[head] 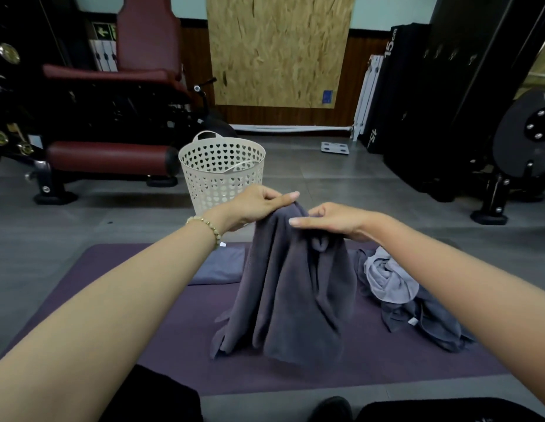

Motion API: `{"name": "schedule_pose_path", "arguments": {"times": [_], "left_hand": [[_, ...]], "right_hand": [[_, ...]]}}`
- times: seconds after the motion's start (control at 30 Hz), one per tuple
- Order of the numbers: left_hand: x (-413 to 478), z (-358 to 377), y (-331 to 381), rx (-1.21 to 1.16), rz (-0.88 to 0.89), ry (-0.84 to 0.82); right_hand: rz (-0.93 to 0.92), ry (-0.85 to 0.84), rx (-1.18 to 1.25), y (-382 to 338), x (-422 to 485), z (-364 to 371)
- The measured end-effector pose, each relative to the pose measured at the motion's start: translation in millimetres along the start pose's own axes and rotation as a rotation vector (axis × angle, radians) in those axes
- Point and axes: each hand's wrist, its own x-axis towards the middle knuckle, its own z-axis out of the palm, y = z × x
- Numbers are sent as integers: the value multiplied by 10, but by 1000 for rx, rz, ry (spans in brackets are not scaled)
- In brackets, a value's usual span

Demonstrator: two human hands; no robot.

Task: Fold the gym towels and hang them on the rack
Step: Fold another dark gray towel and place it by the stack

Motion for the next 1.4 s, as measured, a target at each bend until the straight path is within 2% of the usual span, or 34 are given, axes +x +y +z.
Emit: {"name": "schedule_pose_path", "arguments": {"times": [0.1, 0.2, 0.27, 0.4, 0.47, 0.53, 0.57, 0.67, 0.7, 0.77, 0.87, 0.93, 1.0, 1.13, 1.27, 1.4], "left_hand": [[-47, -41, 60, -94, -57, -112], [-126, 19, -165, -78, -139, -272], [-199, 83, -323, -107, -166, -326], [-299, 76, -352, -364, -239, -323], [-340, 75, -268, -326, -231, -326], [-363, 139, -180, -177, -167, -341], [-352, 183, -150, -113, -119, -309], [-290, 259, -104, -48, 2, -78], [-275, 270, -117, -38, 32, -56], [-286, 309, -169, -18, 49, -72], [-345, 331, -350, -152, -21, -75], [-350, 289, -396, -216, -22, 14], [-317, 273, -335, -171, 5, 86], [-219, 414, -177, -193, 68, 22], [-239, 362, -429, -167, 32, 87], [-376, 64, -643, -84, 6, 69]], "right_hand": [[-106, 61, 321, -125, -25, -65], [-140, 308, 648, -264, -52, -306], [-126, 463, 728, -318, -73, -479], [-150, 524, 724, -337, -108, -592], [-157, 493, 724, -347, -88, -536], [-175, 445, 734, -390, -73, -460], [-190, 410, 715, -414, -65, -430], [-201, 294, 558, -460, -77, -327], [-199, 285, 533, -467, -86, -311], [-195, 338, 577, -487, -119, -360], [-224, 481, 701, -496, -208, -581], [-234, 471, 680, -489, -252, -659], [-231, 386, 602, -505, -230, -592], [-272, 297, 604, -588, -123, -364], [-268, 351, 628, -560, -88, -464], [-228, 489, 634, -327, -95, -570]]}}
